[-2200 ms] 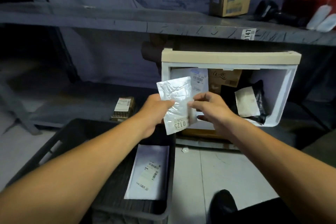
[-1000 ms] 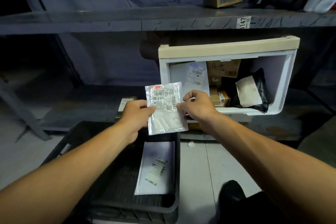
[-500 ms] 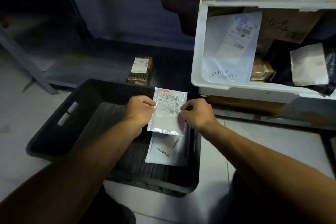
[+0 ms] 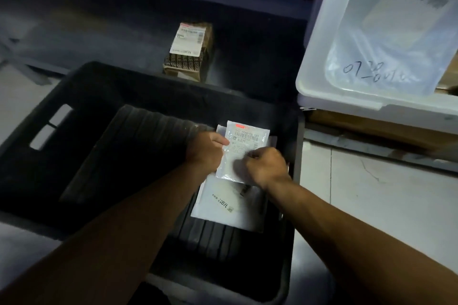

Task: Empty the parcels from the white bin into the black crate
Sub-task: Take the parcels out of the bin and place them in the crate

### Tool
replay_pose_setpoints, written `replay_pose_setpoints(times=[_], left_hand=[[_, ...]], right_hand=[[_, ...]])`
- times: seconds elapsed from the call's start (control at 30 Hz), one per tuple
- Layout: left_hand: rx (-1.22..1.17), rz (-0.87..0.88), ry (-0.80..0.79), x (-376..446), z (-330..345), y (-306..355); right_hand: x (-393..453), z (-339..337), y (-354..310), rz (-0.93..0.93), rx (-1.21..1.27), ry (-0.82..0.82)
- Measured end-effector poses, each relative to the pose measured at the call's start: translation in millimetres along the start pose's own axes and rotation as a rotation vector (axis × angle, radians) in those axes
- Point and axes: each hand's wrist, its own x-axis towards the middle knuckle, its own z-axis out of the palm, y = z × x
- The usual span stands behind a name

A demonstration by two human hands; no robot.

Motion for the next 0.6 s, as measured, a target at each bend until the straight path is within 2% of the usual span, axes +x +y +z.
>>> replay_pose_setpoints(times=[0.2,0.33,0.6], left_hand=[[0.048,-0.060,-0.050,32,37,-16],[0.087,-0.062,-0.071,45,48,-22],[0.213,0.063,-0.099,45,52,-20]], right_hand=[[25,17,7,0.020,-0.110,-0.026],[43,29,7,0.034,-0.195,-0.165],[45,25,5,0.059,-0.256,-0.203]])
